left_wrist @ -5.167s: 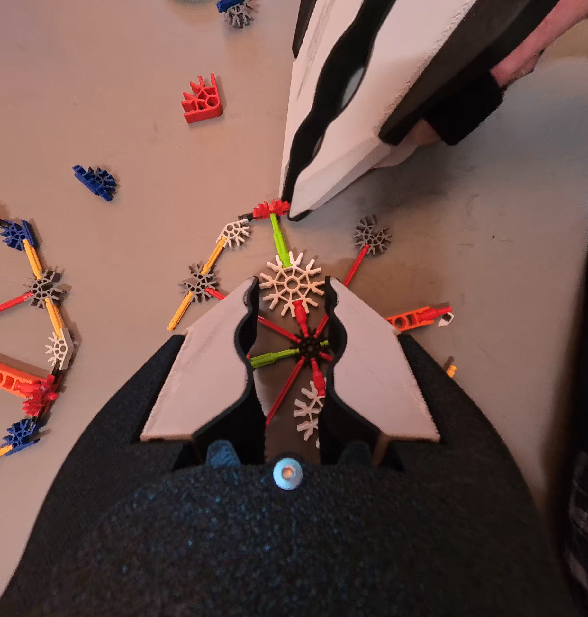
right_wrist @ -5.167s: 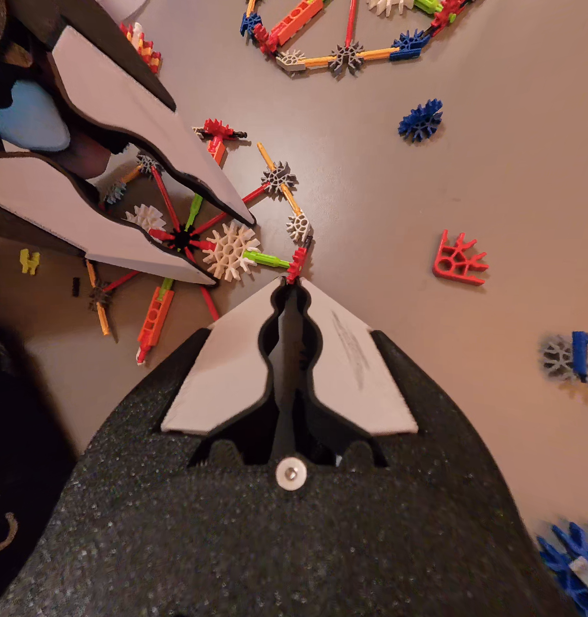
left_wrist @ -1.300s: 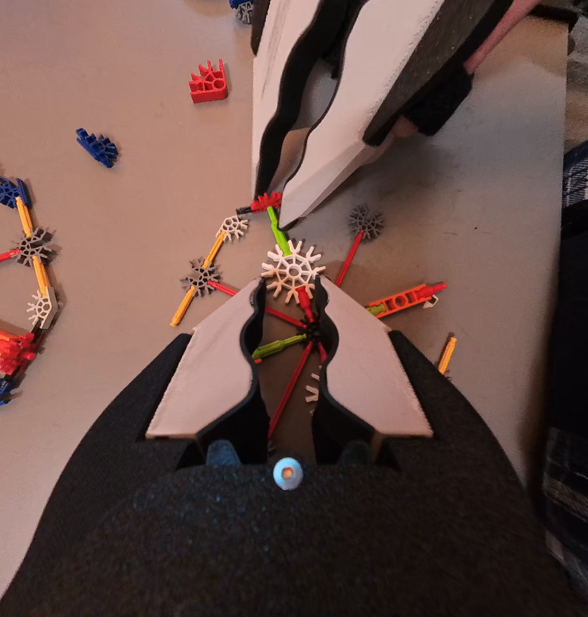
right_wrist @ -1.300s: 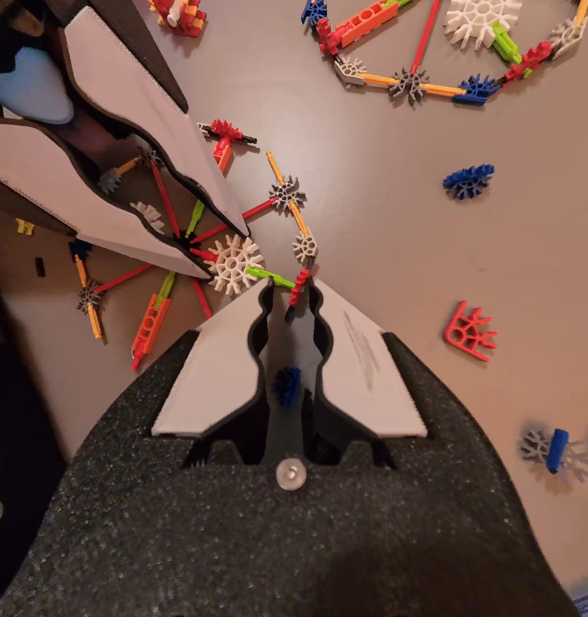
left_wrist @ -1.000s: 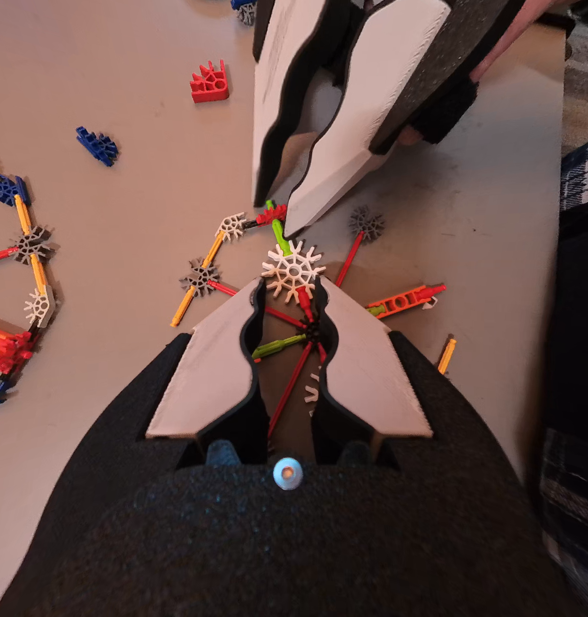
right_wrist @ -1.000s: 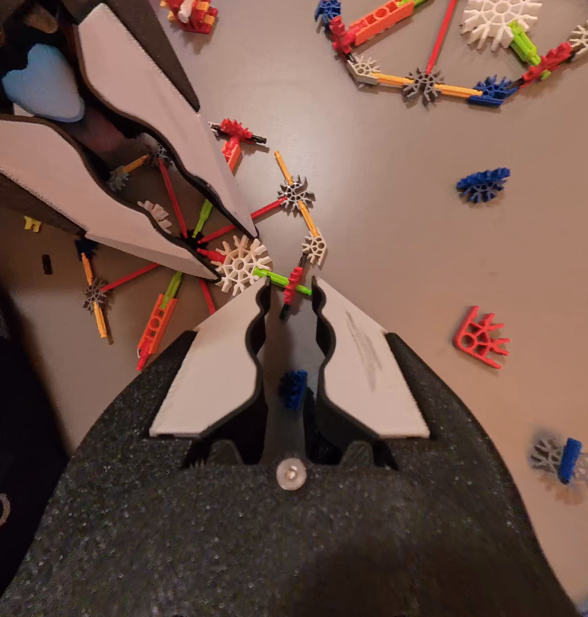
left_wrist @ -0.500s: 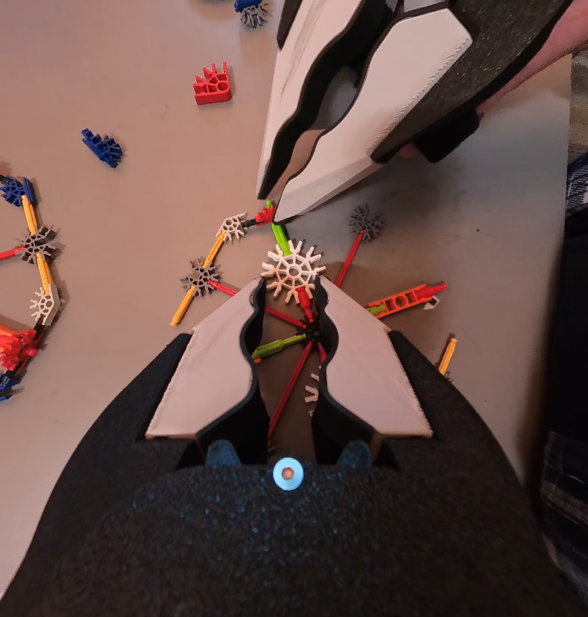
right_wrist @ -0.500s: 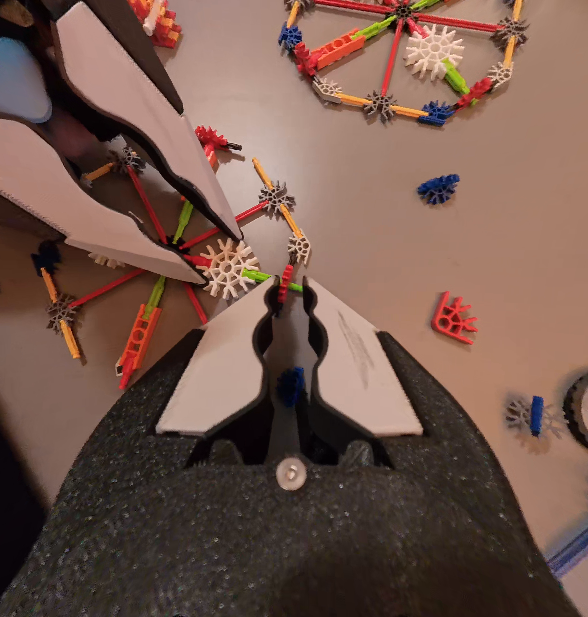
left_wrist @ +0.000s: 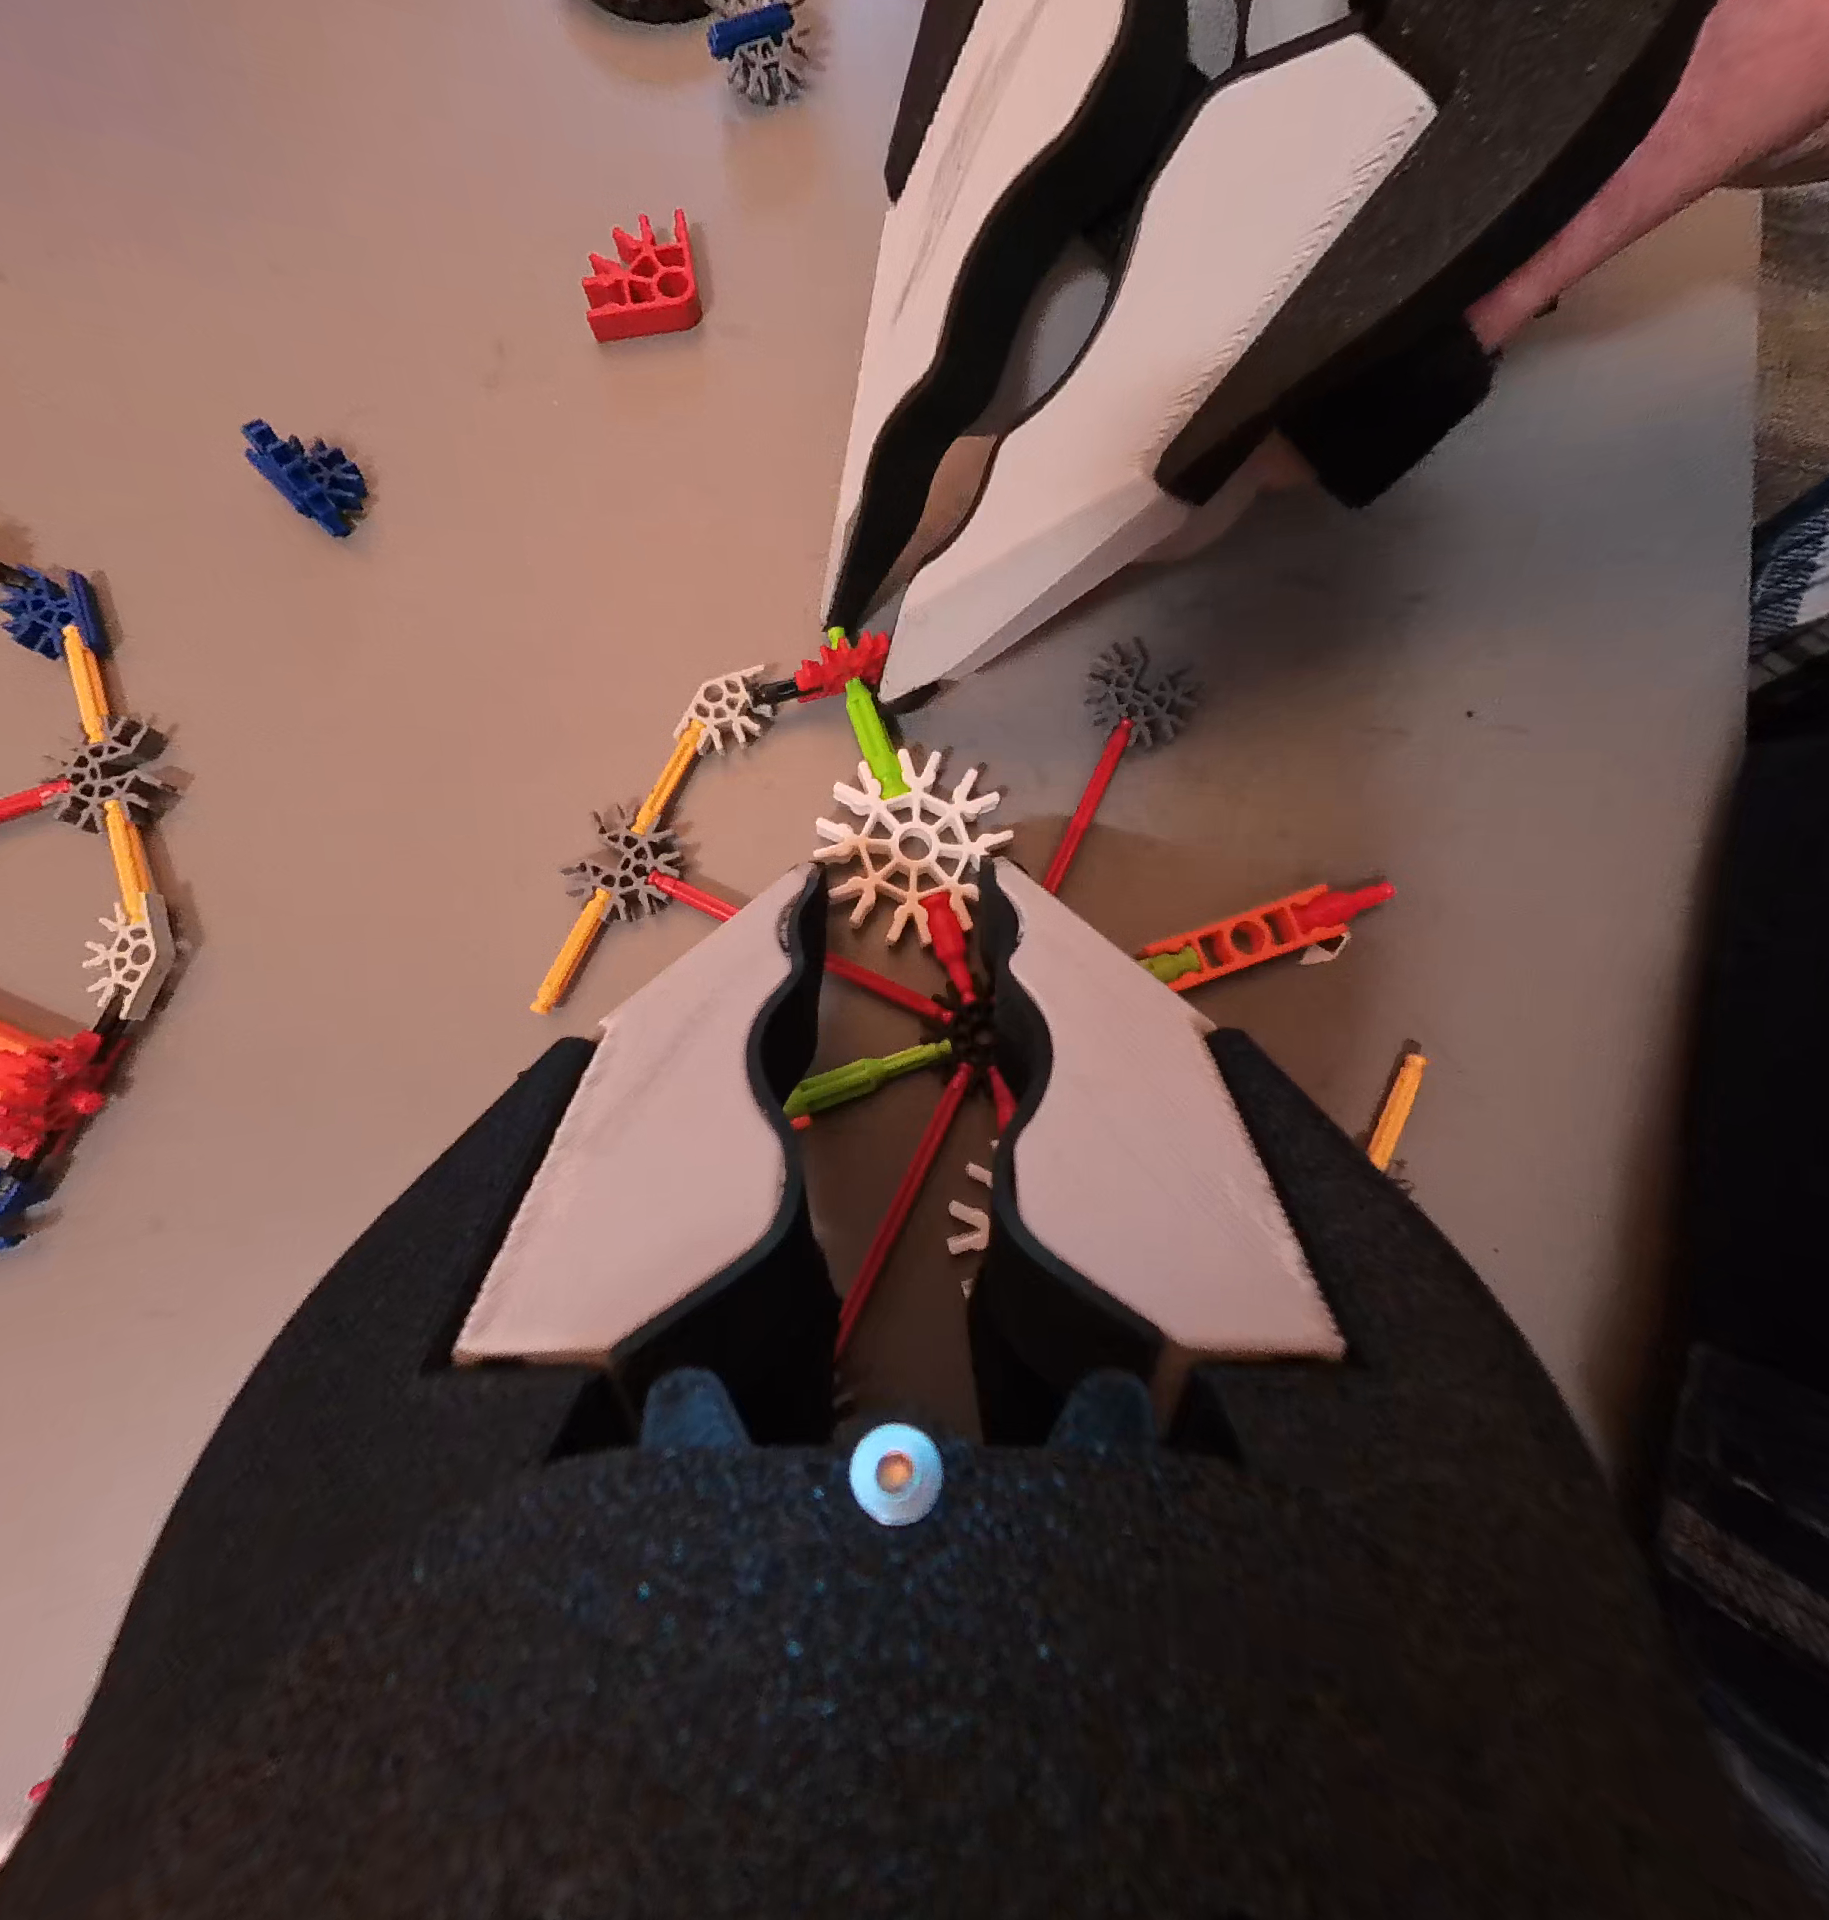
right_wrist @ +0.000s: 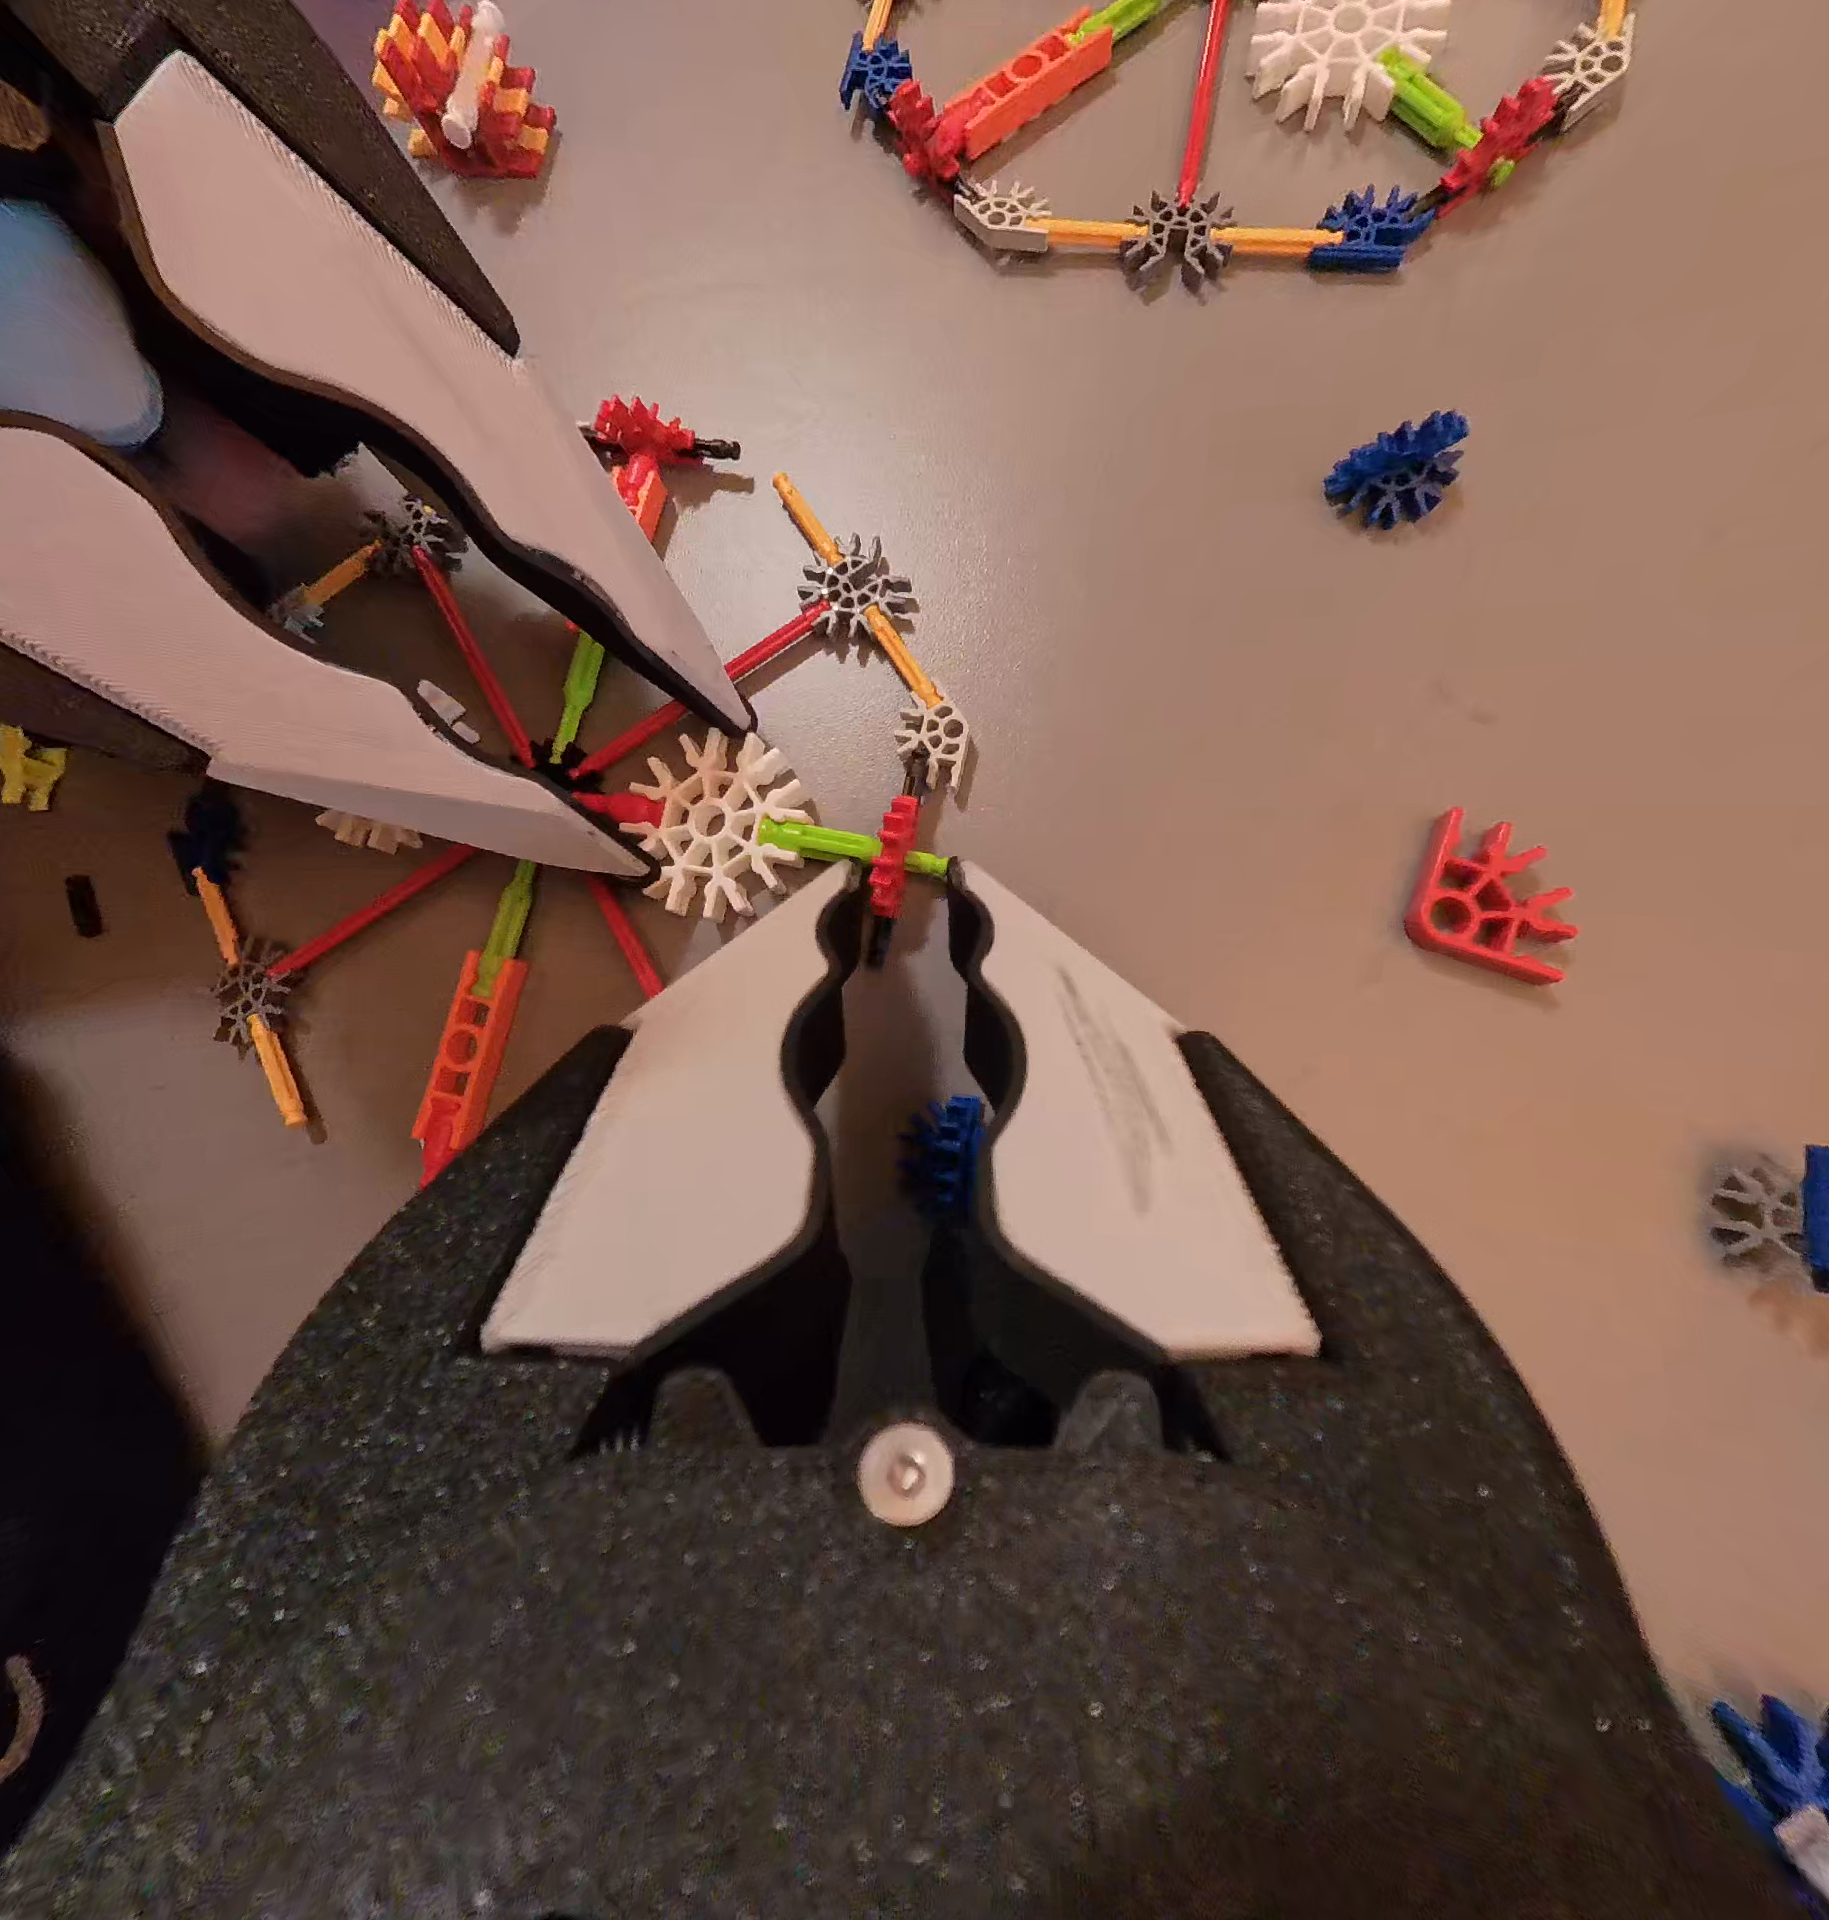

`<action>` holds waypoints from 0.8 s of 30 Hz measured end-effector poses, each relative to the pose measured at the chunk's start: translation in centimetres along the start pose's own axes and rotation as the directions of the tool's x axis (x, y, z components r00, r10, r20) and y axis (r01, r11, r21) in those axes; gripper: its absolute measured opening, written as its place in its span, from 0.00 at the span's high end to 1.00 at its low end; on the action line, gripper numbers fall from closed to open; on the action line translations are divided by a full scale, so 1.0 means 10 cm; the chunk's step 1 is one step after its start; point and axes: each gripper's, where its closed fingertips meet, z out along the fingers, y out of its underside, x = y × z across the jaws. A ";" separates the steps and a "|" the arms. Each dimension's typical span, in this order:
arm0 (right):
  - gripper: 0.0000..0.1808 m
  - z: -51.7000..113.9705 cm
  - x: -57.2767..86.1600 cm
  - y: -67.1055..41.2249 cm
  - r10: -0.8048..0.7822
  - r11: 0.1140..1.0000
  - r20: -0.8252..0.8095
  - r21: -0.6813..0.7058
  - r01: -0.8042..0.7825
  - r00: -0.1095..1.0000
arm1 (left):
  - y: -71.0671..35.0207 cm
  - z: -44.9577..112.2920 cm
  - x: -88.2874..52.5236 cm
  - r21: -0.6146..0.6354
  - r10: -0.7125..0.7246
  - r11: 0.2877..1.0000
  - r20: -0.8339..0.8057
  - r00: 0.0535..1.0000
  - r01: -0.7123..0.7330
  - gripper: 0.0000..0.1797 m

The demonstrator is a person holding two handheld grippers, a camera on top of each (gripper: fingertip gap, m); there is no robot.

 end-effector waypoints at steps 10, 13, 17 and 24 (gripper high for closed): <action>0.92 0.01 0.00 0.00 -0.066 0.998 -0.055 -0.016 0.065 0.996 | 0.00 -0.01 0.00 0.000 0.008 1.000 0.002 1.000 -0.008 0.85; 0.93 0.01 0.00 0.00 -0.071 0.997 -0.057 -0.009 0.070 0.996 | 0.00 -0.01 0.00 -0.001 0.006 1.000 0.001 1.000 -0.006 0.85; 0.99 -0.01 0.03 0.01 -0.063 0.998 -0.050 0.006 0.064 0.997 | 0.00 -0.02 0.01 0.002 0.006 1.000 -0.004 1.000 -0.005 0.85; 0.94 0.01 0.00 0.00 -0.076 0.997 -0.029 -0.011 0.076 0.997 | 0.01 -0.03 -0.02 0.001 -0.005 1.000 -0.002 1.000 0.005 0.85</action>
